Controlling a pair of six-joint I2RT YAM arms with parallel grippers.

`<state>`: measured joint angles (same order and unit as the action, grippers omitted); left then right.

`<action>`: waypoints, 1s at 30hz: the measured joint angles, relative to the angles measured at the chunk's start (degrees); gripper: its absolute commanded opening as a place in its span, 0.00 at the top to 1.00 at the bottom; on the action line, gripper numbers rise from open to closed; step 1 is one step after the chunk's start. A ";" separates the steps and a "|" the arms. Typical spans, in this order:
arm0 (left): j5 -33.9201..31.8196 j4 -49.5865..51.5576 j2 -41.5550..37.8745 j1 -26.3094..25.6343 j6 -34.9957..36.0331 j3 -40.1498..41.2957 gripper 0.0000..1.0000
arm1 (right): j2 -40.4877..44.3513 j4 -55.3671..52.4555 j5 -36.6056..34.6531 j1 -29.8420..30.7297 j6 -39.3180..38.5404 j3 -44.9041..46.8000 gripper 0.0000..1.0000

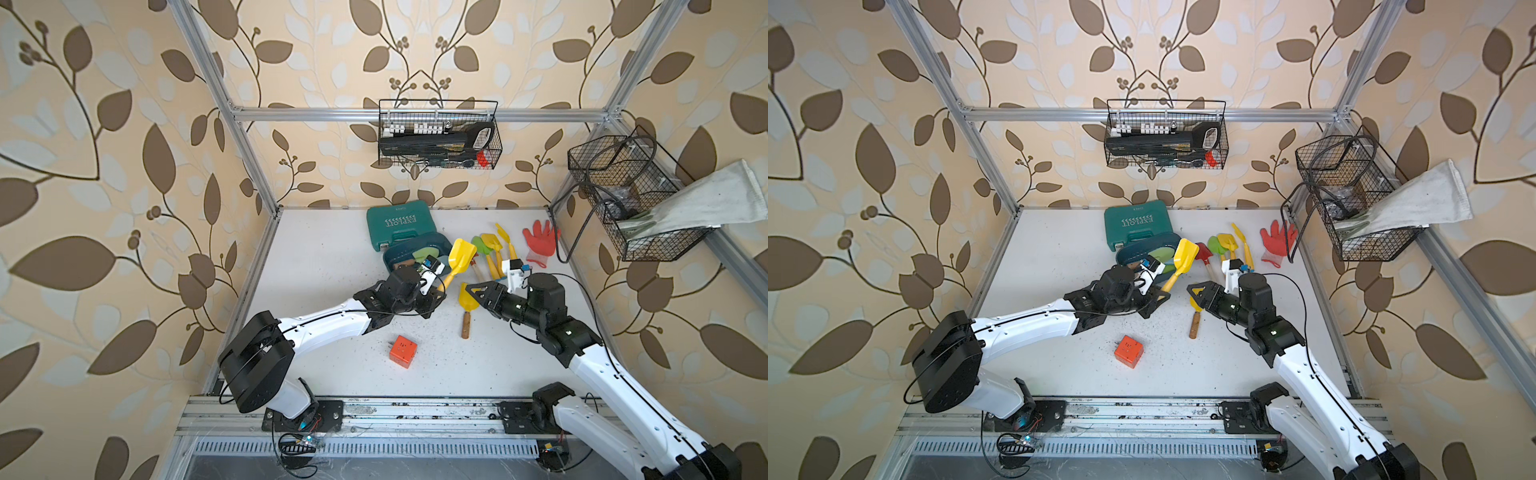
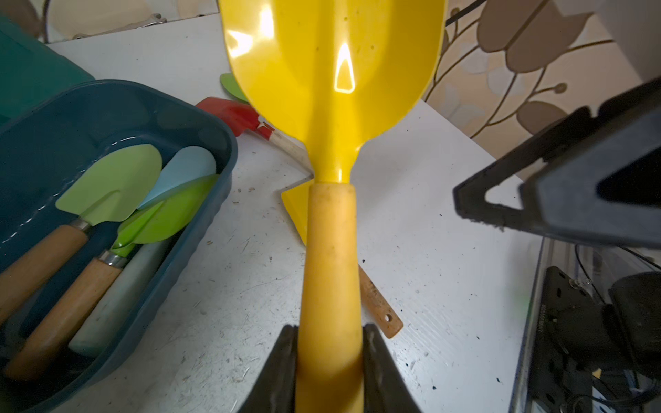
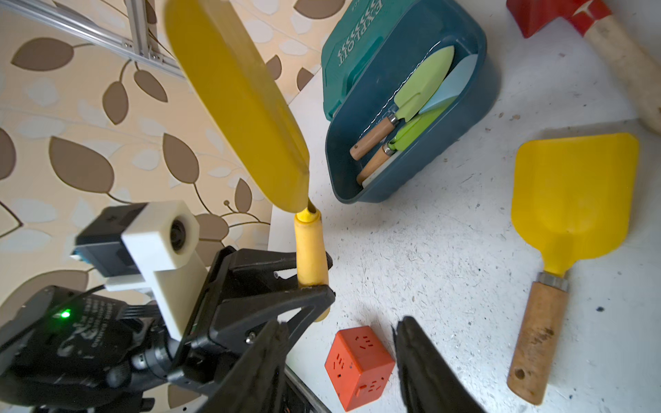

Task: Take the shovel out of the storage box
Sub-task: Pick up the shovel from the storage box.

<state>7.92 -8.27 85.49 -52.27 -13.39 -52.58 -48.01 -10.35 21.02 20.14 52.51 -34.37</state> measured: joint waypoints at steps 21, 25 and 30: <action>2.67 -0.28 0.00 -2.05 -0.24 0.00 0.94 | -8.50 7.61 -13.38 12.00 1.09 -1.90 0.82; 2.43 -0.20 0.00 -2.05 -0.24 0.00 0.93 | -8.76 7.63 -13.86 12.24 1.07 -2.08 0.88; 2.45 -0.17 0.00 -2.05 -0.24 0.00 0.94 | -8.74 7.63 -14.19 12.37 1.07 -2.08 0.85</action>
<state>10.37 -8.45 85.49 -54.33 -13.63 -52.58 -56.75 -2.72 6.83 32.51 53.58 -36.45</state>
